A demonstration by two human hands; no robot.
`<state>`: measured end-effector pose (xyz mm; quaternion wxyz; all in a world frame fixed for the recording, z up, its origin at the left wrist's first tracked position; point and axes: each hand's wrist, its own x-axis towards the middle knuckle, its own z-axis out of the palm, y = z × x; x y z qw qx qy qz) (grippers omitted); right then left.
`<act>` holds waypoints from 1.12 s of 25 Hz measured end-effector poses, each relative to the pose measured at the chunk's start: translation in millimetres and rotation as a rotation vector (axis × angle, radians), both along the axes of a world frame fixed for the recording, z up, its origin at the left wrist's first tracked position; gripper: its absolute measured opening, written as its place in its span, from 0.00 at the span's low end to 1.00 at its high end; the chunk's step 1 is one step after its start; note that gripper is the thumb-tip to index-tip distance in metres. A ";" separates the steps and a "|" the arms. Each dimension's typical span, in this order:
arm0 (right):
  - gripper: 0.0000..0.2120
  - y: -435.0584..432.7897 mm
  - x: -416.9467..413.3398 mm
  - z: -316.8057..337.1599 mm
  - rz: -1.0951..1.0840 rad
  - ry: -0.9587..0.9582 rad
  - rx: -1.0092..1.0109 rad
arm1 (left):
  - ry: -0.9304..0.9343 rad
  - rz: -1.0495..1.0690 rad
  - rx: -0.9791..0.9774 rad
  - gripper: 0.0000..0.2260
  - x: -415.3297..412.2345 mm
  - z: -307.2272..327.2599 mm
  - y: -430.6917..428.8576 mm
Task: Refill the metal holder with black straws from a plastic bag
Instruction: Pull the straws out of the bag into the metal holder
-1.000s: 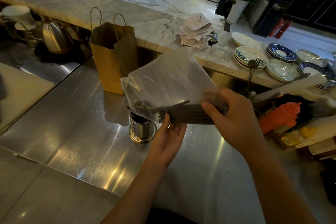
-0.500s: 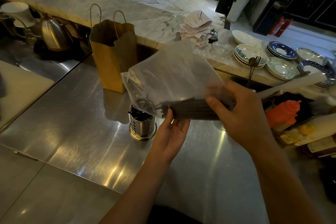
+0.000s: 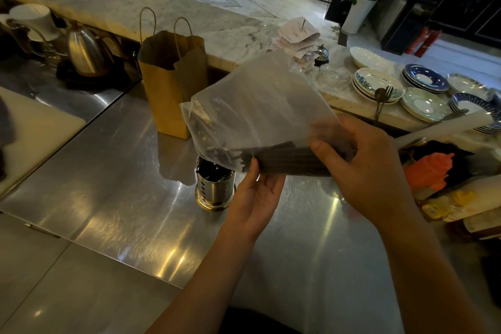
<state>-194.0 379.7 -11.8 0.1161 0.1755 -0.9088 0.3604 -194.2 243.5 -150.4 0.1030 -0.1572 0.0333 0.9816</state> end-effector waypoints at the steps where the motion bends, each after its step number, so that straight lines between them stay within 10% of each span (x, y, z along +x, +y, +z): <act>1: 0.12 -0.6 -0.7 -0.7 -0.003 -0.008 0.005 | 0.000 0.002 -0.001 0.17 -0.4 -0.6 -0.9; 28: 0.11 -38.7 -19.6 -10.8 -0.035 -0.114 0.160 | -0.038 0.078 0.102 0.16 -2.5 -13.6 -13.6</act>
